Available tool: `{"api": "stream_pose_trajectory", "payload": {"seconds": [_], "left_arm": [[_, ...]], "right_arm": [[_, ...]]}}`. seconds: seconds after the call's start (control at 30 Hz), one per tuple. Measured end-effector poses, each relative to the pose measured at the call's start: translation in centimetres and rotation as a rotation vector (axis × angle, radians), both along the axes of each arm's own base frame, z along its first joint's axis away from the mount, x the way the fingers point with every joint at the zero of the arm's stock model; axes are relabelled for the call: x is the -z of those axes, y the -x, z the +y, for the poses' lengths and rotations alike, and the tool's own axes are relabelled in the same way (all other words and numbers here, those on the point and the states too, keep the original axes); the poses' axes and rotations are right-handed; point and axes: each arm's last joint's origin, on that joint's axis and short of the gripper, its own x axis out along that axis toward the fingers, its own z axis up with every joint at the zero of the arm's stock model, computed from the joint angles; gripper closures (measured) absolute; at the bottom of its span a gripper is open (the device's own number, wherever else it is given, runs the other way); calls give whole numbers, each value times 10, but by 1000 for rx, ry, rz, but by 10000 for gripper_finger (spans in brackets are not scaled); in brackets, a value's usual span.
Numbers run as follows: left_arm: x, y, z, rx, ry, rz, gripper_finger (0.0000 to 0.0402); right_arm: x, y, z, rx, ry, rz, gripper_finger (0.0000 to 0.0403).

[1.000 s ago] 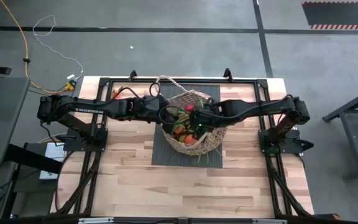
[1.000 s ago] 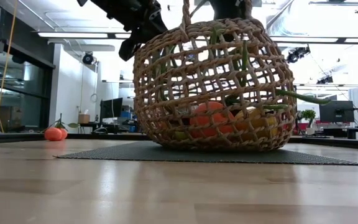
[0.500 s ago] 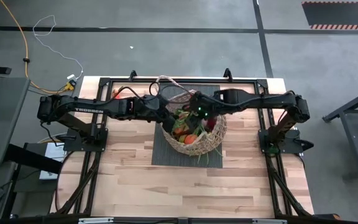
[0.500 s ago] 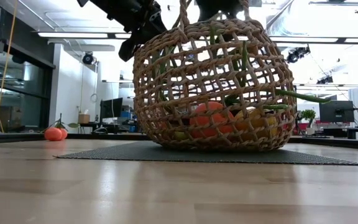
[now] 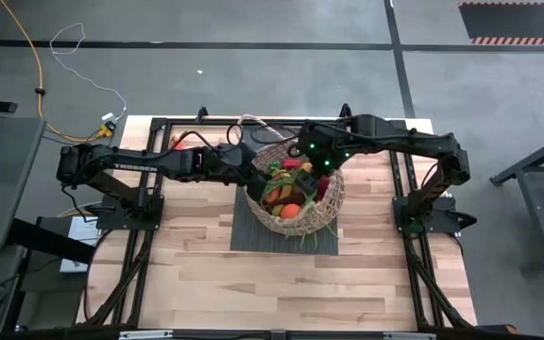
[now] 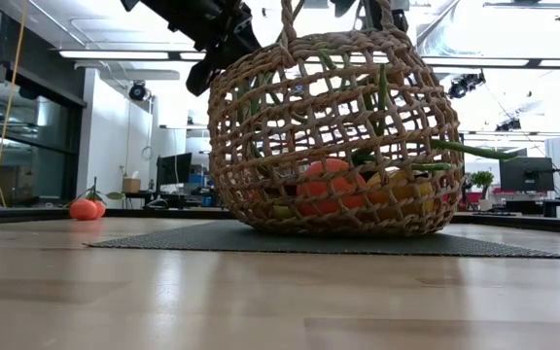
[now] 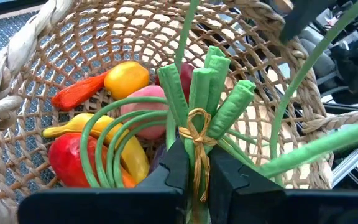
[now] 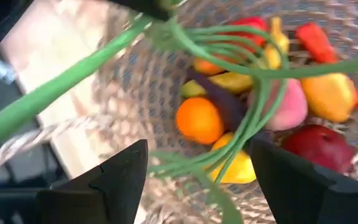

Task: Build produce basket
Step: Put the string beans into the woven basket

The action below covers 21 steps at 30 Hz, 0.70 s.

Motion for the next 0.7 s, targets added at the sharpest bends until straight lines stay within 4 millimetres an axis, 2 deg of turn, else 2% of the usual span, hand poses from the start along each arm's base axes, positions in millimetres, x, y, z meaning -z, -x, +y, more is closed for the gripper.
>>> {"api": "stream_pose_trajectory", "payload": {"seconds": [0.07,0.2,0.3,0.47,0.7], "left_arm": [[0,0,0,0,0,-2,385],[0,0,0,5,3,1,385],[0,0,0,4,3,1,385],[0,0,0,2,2,-2,385],[-1,0,1,-3,-2,-7,385]], "right_arm": [[0,0,0,-44,11,-2,130],[5,6,-4,25,102,80,130],[0,8,-4,-25,87,41,130],[-19,24,-2,-52,76,-33,130],[-54,51,-3,-31,104,-233,130]]}}
